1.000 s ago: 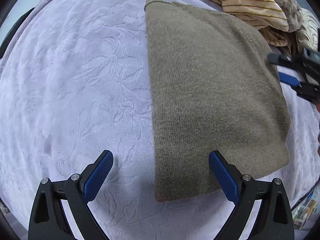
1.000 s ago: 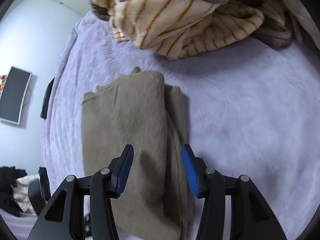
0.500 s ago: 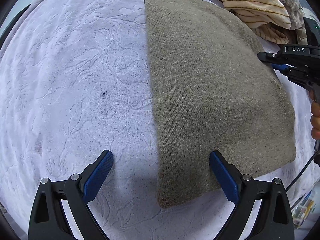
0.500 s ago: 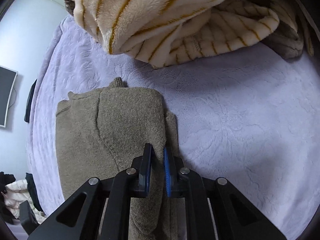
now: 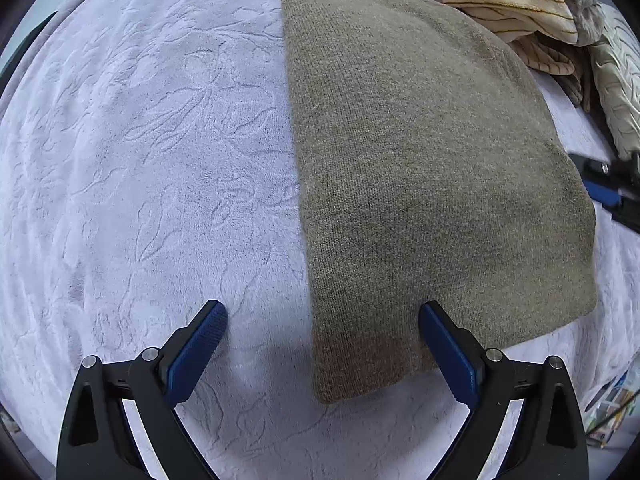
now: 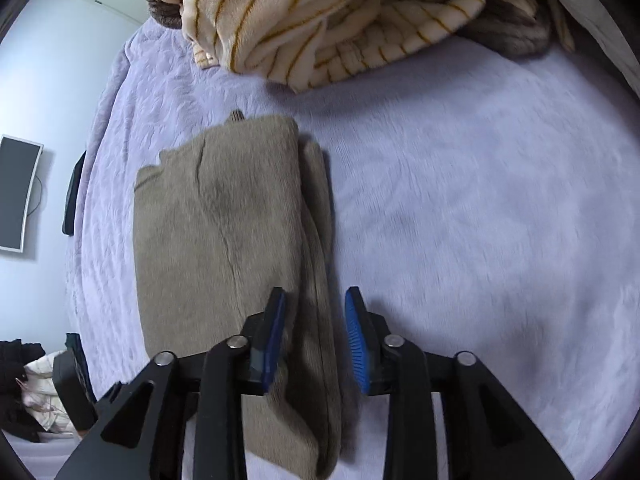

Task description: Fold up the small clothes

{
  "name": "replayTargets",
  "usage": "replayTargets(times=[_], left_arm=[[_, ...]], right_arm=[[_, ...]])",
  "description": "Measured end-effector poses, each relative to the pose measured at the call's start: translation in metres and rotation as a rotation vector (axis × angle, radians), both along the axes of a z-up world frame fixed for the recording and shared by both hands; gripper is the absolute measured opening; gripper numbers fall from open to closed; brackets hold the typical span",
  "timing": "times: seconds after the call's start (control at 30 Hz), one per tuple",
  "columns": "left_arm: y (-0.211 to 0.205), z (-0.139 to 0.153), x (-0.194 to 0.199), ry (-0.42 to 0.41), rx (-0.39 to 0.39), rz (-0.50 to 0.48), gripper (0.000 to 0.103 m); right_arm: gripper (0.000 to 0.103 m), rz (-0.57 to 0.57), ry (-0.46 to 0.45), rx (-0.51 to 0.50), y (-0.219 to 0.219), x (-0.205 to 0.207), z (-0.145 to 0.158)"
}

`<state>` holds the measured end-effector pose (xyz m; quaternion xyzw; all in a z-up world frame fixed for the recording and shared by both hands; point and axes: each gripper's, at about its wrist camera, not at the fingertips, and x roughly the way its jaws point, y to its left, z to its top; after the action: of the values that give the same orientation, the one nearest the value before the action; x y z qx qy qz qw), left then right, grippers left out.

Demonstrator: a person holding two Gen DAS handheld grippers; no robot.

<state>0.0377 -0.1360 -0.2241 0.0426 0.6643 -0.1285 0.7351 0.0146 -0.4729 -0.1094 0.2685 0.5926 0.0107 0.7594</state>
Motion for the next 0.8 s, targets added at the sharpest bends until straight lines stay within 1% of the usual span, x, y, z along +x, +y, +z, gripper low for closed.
replayTargets(times=[0.17, 0.27, 0.3, 0.37, 0.4, 0.47, 0.5, 0.53, 0.67, 0.8], left_arm=[[0.001, -0.005, -0.002, 0.021, -0.014, -0.012, 0.097], [0.004, -0.011, -0.002, 0.032, -0.023, -0.01, 0.097], [0.005, -0.012, -0.001, 0.038, -0.03, -0.004, 0.097], [0.006, -0.012, -0.001, 0.047, -0.046, 0.007, 0.097], [0.009, -0.012, -0.001, 0.051, -0.059, 0.012, 0.097], [0.014, -0.01, 0.002, 0.053, -0.1, 0.015, 0.097], [0.015, -0.008, 0.002, 0.052, -0.131, 0.01, 0.097], [0.016, -0.007, 0.004, 0.054, -0.153, 0.004, 0.097], [0.017, -0.004, 0.008, 0.065, -0.214, -0.02, 0.097], [0.018, 0.001, 0.017, 0.05, -0.251, -0.036, 0.097]], right_arm=[[0.038, -0.024, 0.036, 0.054, -0.002, -0.029, -0.011], [0.047, -0.047, 0.056, 0.088, -0.004, -0.043, -0.018], [0.052, -0.05, 0.059, 0.094, -0.005, -0.046, -0.019], [0.054, -0.054, 0.063, 0.107, -0.005, -0.053, -0.022], [0.055, -0.054, 0.064, 0.114, -0.004, -0.054, -0.023], [0.06, -0.054, 0.068, 0.126, -0.006, -0.058, -0.024], [0.063, -0.054, 0.068, 0.131, -0.007, -0.059, -0.025], [0.065, -0.054, 0.068, 0.137, -0.007, -0.059, -0.026], [0.065, -0.054, 0.071, 0.149, -0.009, -0.057, -0.028], [0.065, -0.057, 0.062, 0.146, -0.012, -0.058, -0.026]])
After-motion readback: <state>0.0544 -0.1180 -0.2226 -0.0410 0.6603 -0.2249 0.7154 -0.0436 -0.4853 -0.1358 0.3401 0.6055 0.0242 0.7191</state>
